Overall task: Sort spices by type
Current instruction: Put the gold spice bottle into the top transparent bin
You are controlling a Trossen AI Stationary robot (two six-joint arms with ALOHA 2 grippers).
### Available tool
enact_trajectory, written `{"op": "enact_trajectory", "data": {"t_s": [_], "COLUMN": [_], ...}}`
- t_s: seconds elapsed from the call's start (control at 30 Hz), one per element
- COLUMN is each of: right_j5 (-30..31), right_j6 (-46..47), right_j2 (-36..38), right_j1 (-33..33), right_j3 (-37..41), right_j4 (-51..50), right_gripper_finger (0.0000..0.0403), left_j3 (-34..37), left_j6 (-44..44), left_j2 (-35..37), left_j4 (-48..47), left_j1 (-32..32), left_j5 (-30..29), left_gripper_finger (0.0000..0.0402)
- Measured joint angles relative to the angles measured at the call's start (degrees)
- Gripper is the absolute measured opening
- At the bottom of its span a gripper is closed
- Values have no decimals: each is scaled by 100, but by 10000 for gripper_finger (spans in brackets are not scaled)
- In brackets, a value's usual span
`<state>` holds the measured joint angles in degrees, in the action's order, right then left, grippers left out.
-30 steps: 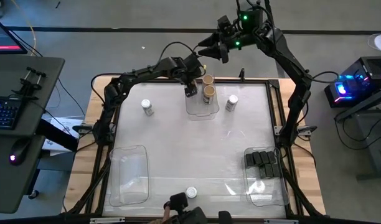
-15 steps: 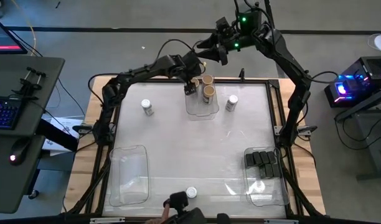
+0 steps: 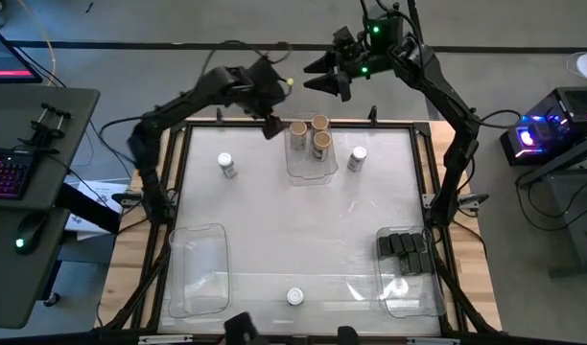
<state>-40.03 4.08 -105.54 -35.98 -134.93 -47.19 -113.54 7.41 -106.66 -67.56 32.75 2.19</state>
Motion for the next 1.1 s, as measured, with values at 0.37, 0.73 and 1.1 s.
{"op": "enact_trajectory", "data": {"t_s": [0.37,0.73,1.1], "right_j5": [332,1005,1041], "right_j6": [-550,-477,939], "right_j2": [118,129,114], "right_j1": [-78,410,870], "right_j3": [0,652,2604], "right_j4": [-2075,-1974,436], "right_gripper_finger": [287,287,287], "left_j3": [4209,6080,5381], "left_j6": [-1448,-2604,-2594], "left_j2": [3071,5131,4320], "left_j4": [2851,2921,715], "left_j1": [-293,-1259,-298], "left_j5": [211,-1003,-1008], "left_gripper_finger": [296,296,296]}}
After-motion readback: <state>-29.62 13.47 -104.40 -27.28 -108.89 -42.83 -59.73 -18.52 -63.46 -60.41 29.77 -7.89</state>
